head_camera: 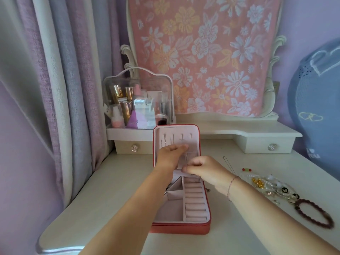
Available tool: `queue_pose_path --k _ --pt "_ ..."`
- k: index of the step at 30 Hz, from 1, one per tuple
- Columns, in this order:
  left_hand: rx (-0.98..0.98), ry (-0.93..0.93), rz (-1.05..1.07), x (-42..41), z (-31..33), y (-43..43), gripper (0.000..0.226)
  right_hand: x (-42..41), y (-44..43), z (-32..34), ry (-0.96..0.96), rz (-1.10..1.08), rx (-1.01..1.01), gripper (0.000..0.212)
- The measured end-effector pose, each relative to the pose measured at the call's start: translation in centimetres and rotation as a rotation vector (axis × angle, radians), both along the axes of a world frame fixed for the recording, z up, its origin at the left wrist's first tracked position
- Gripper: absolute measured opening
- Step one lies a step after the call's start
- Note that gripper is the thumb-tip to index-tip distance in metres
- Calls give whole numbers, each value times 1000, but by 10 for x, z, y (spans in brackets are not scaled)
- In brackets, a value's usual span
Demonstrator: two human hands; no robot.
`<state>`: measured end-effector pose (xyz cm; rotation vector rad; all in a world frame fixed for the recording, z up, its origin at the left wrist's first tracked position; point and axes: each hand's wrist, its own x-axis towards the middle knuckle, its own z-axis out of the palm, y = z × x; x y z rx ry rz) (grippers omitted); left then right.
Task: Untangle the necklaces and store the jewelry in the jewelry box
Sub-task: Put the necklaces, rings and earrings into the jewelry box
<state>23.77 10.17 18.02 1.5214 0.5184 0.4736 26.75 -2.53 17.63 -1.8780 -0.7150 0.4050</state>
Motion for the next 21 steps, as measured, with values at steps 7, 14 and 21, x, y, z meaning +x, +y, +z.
queue_pose_path --k 7,14,21 --pt "7 -30 29 -2 -8 7 8 -7 -25 3 -48 -13 38 10" --pt "518 -61 89 -3 -21 12 17 -22 -54 9 2 64 187 23" --pt "880 125 65 0 -28 10 15 -20 -62 18 -148 -53 211 18"
